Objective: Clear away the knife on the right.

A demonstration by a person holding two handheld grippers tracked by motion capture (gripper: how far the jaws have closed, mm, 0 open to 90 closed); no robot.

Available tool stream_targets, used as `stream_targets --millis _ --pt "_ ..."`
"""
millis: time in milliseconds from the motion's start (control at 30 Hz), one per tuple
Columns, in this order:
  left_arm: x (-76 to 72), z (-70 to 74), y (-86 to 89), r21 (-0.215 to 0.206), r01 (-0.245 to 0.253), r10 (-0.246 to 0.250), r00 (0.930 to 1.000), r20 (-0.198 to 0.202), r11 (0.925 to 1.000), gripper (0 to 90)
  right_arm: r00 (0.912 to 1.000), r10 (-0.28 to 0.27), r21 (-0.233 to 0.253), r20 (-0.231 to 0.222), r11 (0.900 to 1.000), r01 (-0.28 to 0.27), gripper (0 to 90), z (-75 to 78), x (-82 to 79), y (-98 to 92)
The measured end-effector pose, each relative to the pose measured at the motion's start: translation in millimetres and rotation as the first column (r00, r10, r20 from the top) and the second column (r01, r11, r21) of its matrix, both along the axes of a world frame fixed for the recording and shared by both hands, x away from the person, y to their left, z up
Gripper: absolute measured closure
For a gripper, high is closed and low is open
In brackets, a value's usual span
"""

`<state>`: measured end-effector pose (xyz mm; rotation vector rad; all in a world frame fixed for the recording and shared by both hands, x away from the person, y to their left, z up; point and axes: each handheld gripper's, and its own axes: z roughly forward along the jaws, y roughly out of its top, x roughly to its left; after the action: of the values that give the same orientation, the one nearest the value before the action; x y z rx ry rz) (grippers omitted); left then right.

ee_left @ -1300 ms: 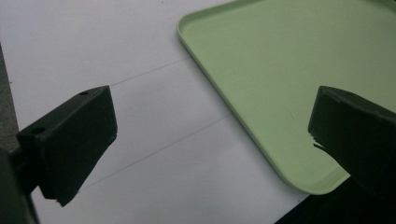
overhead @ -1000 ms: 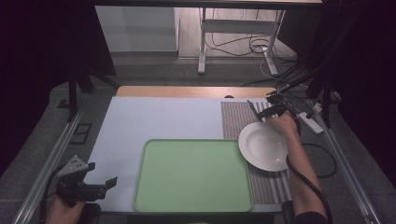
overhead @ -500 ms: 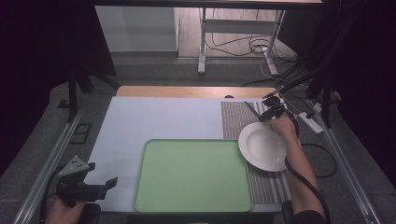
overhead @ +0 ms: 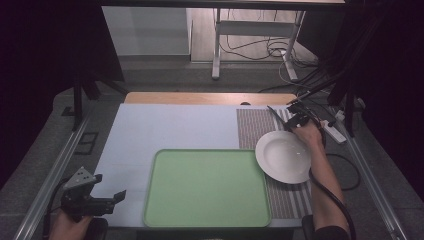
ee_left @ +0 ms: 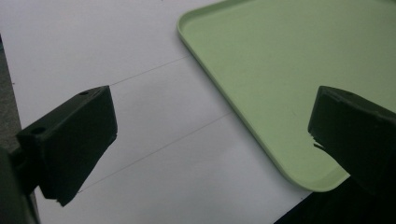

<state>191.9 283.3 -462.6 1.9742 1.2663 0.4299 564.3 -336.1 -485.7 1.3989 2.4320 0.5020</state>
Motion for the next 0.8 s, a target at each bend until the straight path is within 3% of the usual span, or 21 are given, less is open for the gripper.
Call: stream_targets --millis 133,467,567,800 --pt "-0.2 0.1 -0.1 0.001 0.000 0.000 1.0000 0.001 1.0000 1.0 0.9998 -0.002 -0.010 0.018 1.000 0.002 77.7 3.4 -1.5 -6.7" --pt "-0.2 0.2 -0.4 0.004 0.000 0.000 1.0000 0.001 1.0000 1.0 0.9971 -0.046 0.055 0.060 0.998 0.043 77.8 26.4 -11.0 -31.1" --pt "-0.2 0.1 -0.6 0.003 -0.001 0.001 1.0000 0.001 1.0000 1.0 0.9975 -0.033 0.089 0.063 0.996 0.027 77.7 36.4 -18.1 -31.6" --pt "0.1 0.2 -0.9 0.005 0.001 -0.001 1.0000 0.002 1.0000 1.0 0.9987 0.012 0.100 0.050 0.995 -0.017 77.6 40.7 -29.5 -18.6"
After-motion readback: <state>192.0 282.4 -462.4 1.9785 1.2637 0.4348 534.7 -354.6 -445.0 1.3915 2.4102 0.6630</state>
